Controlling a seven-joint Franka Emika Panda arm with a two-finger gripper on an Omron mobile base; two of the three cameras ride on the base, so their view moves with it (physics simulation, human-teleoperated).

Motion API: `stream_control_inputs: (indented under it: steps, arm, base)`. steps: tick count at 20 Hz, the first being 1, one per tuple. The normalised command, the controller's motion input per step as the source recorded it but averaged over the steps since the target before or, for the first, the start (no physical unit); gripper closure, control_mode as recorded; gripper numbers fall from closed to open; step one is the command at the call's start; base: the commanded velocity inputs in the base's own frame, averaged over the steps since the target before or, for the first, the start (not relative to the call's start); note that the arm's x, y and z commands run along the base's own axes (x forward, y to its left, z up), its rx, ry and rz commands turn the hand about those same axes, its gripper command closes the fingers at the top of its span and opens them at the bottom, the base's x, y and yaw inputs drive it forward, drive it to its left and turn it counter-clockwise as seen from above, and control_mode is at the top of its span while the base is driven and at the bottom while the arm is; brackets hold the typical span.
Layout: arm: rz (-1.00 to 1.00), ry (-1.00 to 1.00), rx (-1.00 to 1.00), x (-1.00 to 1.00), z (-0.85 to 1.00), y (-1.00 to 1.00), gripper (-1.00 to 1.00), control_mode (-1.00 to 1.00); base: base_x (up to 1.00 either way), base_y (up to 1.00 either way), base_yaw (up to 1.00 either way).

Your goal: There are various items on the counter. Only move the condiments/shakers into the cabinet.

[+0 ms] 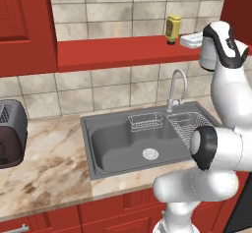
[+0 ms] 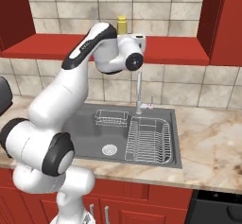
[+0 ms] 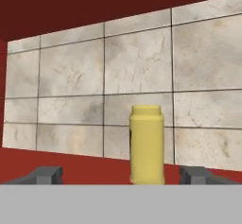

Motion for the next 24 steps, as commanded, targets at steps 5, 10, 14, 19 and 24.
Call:
stream_control_inputs:
  steps: [5, 10, 14, 19, 24]
  arm:
    - [-0.08, -0.08, 0.01, -1.0, 0.0, 0.0, -1.0, -1.0]
    - [-0.1, 0.0, 0.03, -1.0, -0.03, 0.0, -1.0, -1.0]
    - [-0.13, 0.14, 0.06, -1.0, -0.01, 0.0, -1.0, -1.0]
    - [-0.12, 0.39, 0.08, -1.0, -0.02, 0.0, -1.0, -1.0]
    - [-0.1, 0.5, 0.07, -0.99, -0.14, 0.0, -1.0, -1.0]
  base:
    - [0.0, 0.0, 0.0]
    - [0.0, 0.0, 0.0]
    - [0.0, 0.0, 0.0]
    - [0.0, 0.0, 0.0]
    - [0.0, 0.0, 0.0]
